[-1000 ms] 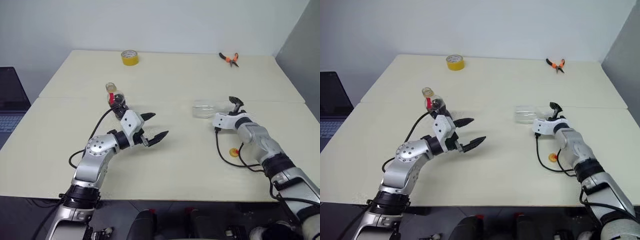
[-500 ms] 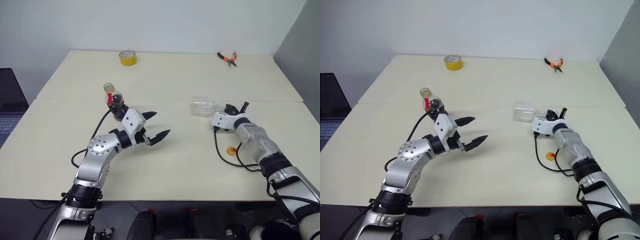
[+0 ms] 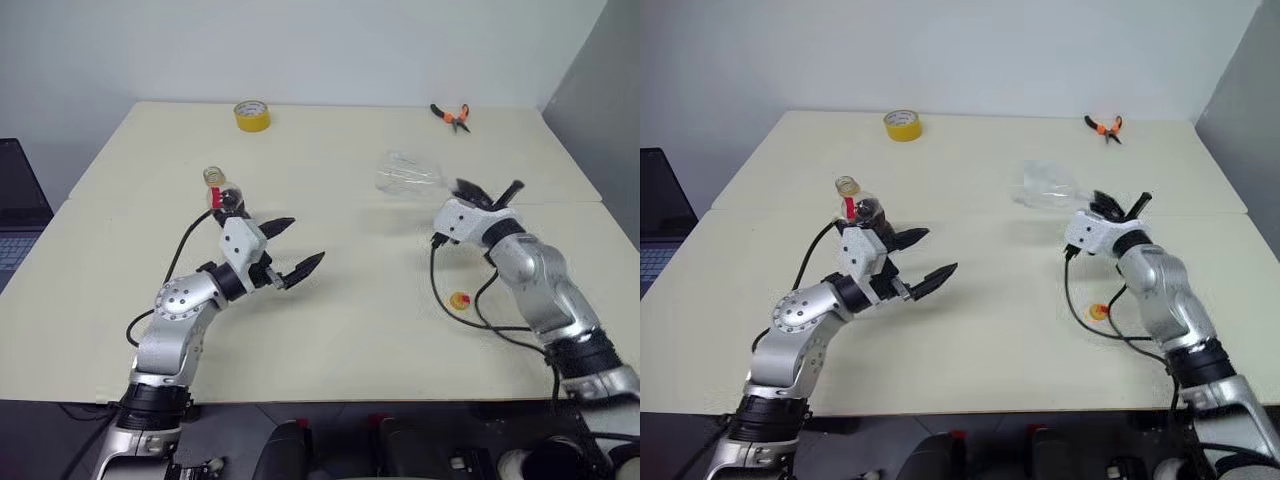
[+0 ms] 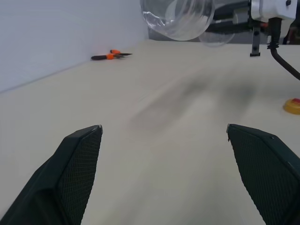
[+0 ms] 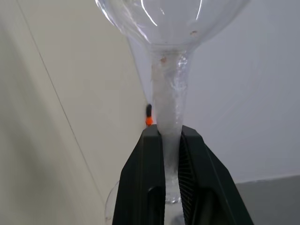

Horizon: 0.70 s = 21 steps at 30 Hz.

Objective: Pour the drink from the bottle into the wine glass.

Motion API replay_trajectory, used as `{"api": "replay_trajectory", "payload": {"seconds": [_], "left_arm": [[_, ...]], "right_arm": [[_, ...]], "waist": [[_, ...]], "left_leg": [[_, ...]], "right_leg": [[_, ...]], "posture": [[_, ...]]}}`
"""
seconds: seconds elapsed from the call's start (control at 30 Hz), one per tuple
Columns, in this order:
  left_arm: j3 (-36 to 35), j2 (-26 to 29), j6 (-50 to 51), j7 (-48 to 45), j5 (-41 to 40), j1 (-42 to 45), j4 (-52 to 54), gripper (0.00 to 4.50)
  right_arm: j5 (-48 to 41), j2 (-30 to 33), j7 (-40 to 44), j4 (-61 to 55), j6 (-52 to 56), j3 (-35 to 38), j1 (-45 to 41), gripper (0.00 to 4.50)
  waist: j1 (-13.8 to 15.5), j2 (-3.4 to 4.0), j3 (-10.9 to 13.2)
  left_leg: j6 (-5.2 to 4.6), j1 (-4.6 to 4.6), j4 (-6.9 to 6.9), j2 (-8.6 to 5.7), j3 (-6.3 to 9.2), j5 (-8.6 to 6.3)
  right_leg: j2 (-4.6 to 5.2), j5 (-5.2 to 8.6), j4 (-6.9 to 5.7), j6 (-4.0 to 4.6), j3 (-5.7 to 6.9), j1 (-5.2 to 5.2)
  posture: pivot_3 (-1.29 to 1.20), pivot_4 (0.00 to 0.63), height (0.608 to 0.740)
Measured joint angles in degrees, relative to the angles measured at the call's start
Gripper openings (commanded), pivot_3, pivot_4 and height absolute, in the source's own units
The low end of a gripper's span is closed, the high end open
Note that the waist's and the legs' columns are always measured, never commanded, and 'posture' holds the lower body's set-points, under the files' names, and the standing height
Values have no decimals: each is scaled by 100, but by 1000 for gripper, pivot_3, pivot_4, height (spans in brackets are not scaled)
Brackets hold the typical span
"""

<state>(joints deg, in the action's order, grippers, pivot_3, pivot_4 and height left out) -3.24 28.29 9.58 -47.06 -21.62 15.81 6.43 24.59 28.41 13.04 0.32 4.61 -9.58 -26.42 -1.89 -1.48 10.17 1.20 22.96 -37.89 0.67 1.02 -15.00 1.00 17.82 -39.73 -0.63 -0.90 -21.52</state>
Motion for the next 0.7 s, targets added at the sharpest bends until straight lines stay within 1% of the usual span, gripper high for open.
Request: {"api": "replay_trajectory", "payload": {"seconds": [0.07,0.2,0.27,0.33,0.4,0.5,0.7], "left_arm": [[-143,121,235,-106,-290,-50,194,4500],[-316,436,771,-247,-756,-176,541,4500],[-458,755,1129,-382,-1021,-318,718,4500],[-601,1091,1411,-574,-1258,-435,879,4500],[-721,1378,1558,-778,-1407,-506,971,4500],[-864,1485,1636,-864,-1466,-532,971,4500],[-911,1676,1715,-993,-1573,-369,972,4500]], "right_arm": [[-811,-768,179,-204,16,98,293,114],[-1791,-1510,472,-293,-22,85,621,114],[-2266,-2006,545,-267,-72,152,716,114],[-2611,-2426,622,15,-288,141,705,114],[-2791,-2610,807,496,-584,87,619,114],[-2869,-2675,1022,979,-951,55,504,114],[-2865,-2735,1339,2040,-1809,15,169,114]], "waist": [[2,0,0],[32,3,3],[25,1,3],[13,2,4],[7,7,6],[31,7,7],[8,7,7]], "left_leg": [[0,0,0,-2,4,0],[-2,0,-6,-10,5,-1],[-2,-1,-4,-6,10,-1],[-2,-5,0,-6,11,-1],[-2,-8,1,-9,10,-1],[-2,-5,-2,-9,11,-1],[-1,-7,1,-8,9,-1]], "right_leg": [[1,0,-4,1,4,1],[8,0,5,0,4,8],[5,1,4,1,8,7],[3,2,-1,3,8,5],[4,2,-2,4,7,6],[4,2,2,4,9,6],[3,3,0,4,7,4]], "posture": [[0,150,740],[0,150,740],[0,150,740],[0,150,740],[0,150,740],[0,150,740],[0,150,740]]}}
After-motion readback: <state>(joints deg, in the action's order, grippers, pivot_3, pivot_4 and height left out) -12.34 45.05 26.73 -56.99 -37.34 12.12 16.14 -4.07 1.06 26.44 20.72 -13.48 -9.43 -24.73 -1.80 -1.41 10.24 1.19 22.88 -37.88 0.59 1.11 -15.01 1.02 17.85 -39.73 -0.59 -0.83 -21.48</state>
